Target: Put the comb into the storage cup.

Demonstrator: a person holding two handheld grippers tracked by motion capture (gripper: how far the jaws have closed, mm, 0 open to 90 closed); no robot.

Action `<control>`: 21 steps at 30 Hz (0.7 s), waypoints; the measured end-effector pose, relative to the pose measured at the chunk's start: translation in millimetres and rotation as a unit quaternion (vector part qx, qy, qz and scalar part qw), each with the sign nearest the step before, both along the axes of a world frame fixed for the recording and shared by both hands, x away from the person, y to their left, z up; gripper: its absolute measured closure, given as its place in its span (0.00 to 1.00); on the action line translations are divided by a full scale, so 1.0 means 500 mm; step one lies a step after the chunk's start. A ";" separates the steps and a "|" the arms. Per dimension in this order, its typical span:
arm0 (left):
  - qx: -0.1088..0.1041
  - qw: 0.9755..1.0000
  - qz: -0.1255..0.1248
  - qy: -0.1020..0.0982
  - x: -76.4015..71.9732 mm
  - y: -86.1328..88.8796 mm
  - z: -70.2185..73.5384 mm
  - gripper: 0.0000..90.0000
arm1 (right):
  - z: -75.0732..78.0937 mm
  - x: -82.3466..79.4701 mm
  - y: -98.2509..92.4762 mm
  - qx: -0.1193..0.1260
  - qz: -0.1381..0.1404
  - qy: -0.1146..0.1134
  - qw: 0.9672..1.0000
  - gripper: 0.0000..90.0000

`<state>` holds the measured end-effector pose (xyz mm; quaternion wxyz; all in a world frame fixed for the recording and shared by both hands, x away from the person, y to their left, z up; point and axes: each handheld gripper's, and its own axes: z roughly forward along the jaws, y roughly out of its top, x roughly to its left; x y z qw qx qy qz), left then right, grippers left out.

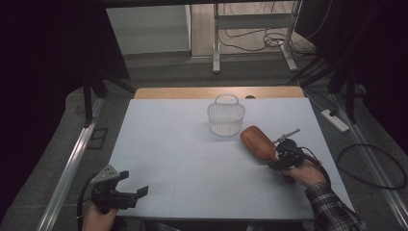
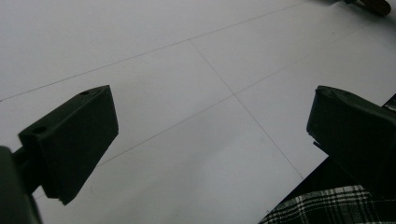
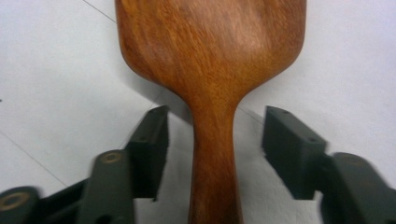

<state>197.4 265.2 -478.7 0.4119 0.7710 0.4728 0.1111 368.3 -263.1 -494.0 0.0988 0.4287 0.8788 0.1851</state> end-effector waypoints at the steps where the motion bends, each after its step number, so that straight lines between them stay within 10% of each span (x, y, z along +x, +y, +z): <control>1: 0.000 1.000 0.000 0.000 0.000 0.000 0.000 0.02 | 0.000 0.001 0.000 0.003 0.002 0.002 1.000 0.54; 8: 0.001 1.000 0.000 0.000 0.000 0.000 0.000 0.02 | 0.003 0.008 -0.006 0.020 0.001 0.012 1.000 0.76; 21: 0.004 1.000 -0.003 -0.001 0.000 -0.003 0.001 0.02 | 0.003 -0.003 -0.012 0.042 0.007 0.000 0.999 0.80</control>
